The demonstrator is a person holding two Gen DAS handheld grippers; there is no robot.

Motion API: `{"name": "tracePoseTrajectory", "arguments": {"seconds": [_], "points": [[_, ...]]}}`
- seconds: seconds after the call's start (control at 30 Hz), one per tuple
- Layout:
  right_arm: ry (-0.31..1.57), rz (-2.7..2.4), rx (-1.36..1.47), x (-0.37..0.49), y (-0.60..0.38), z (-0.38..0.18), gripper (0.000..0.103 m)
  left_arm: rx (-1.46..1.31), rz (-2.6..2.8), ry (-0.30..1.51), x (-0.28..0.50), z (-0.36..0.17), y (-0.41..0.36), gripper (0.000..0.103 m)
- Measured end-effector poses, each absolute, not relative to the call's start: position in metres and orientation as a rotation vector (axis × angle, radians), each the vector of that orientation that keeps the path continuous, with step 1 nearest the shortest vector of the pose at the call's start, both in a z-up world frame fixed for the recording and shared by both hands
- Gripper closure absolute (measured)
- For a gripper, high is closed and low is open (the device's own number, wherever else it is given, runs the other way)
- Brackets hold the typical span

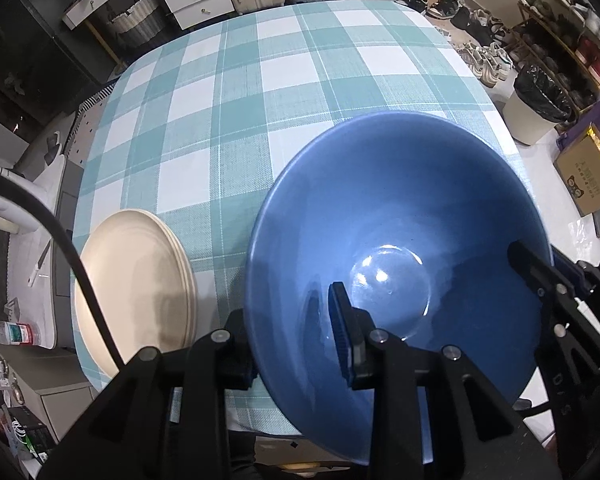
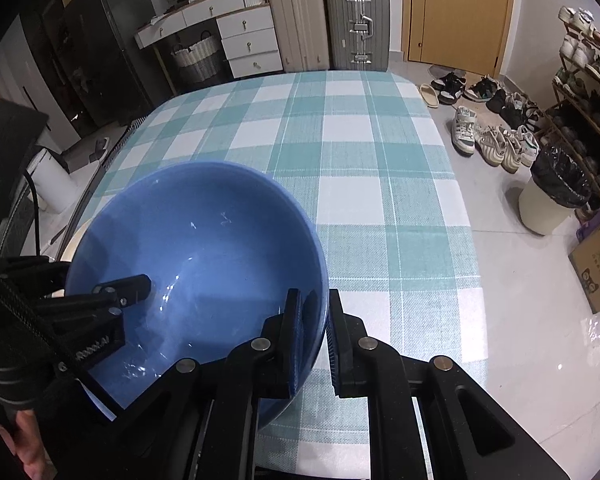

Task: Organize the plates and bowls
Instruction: 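Lower the held blue bowl into the nested blue bowls with both grippers, then open both grippers and withdraw them up from the three nested bowls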

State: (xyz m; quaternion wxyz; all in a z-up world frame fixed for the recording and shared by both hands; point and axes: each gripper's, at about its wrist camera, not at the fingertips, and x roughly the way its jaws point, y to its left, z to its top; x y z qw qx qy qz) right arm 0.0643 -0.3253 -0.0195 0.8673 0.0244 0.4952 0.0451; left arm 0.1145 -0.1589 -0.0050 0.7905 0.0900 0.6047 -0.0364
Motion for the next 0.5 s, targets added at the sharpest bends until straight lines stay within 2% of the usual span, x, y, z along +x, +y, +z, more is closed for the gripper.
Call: {"name": "tracePoseTrajectory", "arguments": {"seconds": [0.2,0.33,0.5], "points": [[1.032,0.097,0.024,0.064,-0.323,-0.022,0.092,0.211,-0.048,1.280,0.116,0.002,-0.156,0.071],[1.032,0.093,-0.030,0.065,-0.317,-0.025,0.092,0.203,-0.044,1.229,0.120,0.021,-0.148,0.059],[1.023,0.104,-0.009,0.065,-0.318,-0.025,0.092,0.210,-0.016,1.226,0.124,0.018,-0.135,0.059]]}}
